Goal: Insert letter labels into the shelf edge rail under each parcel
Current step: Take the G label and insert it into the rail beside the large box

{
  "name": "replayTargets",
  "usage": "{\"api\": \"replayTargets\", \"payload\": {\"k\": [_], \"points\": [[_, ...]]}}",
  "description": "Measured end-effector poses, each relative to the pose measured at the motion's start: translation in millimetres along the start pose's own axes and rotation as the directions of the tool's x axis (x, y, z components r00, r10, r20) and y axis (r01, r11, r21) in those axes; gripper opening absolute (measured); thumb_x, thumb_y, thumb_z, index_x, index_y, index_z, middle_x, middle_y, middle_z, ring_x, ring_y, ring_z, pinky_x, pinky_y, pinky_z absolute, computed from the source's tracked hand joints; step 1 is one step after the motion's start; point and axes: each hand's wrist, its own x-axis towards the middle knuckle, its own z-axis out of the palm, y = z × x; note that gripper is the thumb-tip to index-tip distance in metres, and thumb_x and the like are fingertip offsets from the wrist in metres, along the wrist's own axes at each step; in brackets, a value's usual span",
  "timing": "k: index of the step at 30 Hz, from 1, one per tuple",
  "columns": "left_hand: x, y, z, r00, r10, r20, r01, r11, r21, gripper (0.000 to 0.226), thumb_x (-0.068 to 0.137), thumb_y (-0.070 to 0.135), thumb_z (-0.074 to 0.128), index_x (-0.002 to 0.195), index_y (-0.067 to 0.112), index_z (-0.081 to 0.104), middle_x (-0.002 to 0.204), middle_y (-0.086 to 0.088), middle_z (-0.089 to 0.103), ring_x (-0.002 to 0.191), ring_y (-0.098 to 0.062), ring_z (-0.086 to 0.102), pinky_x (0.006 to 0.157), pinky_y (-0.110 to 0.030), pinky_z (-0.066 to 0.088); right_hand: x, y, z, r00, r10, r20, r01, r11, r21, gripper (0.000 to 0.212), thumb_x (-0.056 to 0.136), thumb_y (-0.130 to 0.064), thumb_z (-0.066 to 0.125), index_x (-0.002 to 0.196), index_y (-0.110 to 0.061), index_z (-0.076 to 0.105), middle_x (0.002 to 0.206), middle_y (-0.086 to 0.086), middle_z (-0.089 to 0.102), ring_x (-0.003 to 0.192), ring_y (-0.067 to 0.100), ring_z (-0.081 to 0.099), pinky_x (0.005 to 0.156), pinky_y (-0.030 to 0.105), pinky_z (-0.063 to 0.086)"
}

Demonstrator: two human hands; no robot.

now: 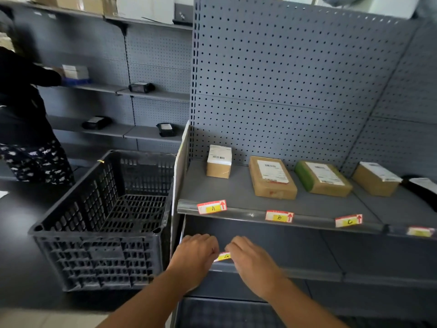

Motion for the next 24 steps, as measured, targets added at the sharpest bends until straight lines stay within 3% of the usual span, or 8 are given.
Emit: {"api": "replayTargets", "payload": {"k": [3, 7, 17, 21, 24], "points": [[-5.7, 10.1, 2.0, 1.0, 0.001, 0.013, 0.0, 1.0, -0.015, 0.006, 0.094, 0.031, 0.055, 0.089, 0.029, 0.057, 0.087, 0.011, 0.06, 0.08, -0.011, 0.056, 0.08, -0.035, 0.047, -20.0, -8.3, -6.1, 0.997, 0.062, -0.052, -0.064, 0.998, -0.022, 0.043, 0.064, -0.003, 0.086, 0.092, -0.023, 0.061, 0.091, -0.007, 0.055, 0.077, 0.012, 0.056, 0.053, 0.024, 0.049], [-10.7, 26.5, 4.8, 0.997, 0.073, 0.027, -0.072, 0.997, -0.015, 0.004, 0.094, 0.033, 0.057, 0.091, 0.031, 0.059, 0.088, 0.013, 0.06, 0.083, -0.009, 0.056, 0.083, -0.031, 0.044, -47.4, -11.5, -8.2, 0.988, 0.142, -0.064, -0.144, 0.989, -0.021, 0.05, 0.057, 0.008, 0.082, 0.084, -0.023, 0.054, 0.086, -0.007, 0.049, 0.073, 0.014, 0.052, 0.048, 0.026, 0.04], [-11.6, 59.7, -9.9, 0.991, 0.121, 0.049, -0.123, 0.991, 0.055, 0.008, 0.094, 0.037, 0.059, 0.093, 0.03, 0.063, 0.09, 0.012, 0.065, 0.085, -0.01, 0.057, 0.088, -0.032, 0.043, -73.8, -2.1, -48.1, 0.993, 0.1, 0.057, -0.098, 0.994, -0.039, 0.039, 0.083, 0.008, 0.061, 0.112, -0.018, 0.055, 0.11, 0.001, 0.053, 0.099, 0.02, 0.051, 0.077, 0.037, 0.046], [-3.0, 76.1, -19.9, 0.996, 0.093, 0.015, -0.094, 0.993, 0.074, 0.008, 0.094, 0.039, 0.058, 0.092, 0.032, 0.061, 0.089, 0.014, 0.064, 0.084, -0.008, 0.055, 0.088, -0.032, 0.042, -76.6, 14.1, -61.9, 0.999, 0.047, 0.008, -0.046, 0.998, -0.039, 0.035, 0.083, 0.006, 0.06, 0.108, -0.018, 0.055, 0.108, 0.002, 0.053, 0.096, 0.022, 0.052, 0.073, 0.037, 0.046], [-1.8, 94.7, -20.9, 0.998, 0.064, -0.01, -0.063, 0.995, 0.079, 0.009, 0.095, 0.041, 0.058, 0.093, 0.032, 0.061, 0.091, 0.014, 0.063, 0.085, -0.007, 0.055, 0.088, -0.029, 0.04, -84.7, 26.8, -72.5, 1.0, 0.012, -0.007, -0.012, 1.0, -0.027, 0.044, 0.076, 0.015, 0.06, 0.106, -0.018, 0.054, 0.105, 0.002, 0.051, 0.093, 0.023, 0.052, 0.067, 0.035, 0.042]]}}
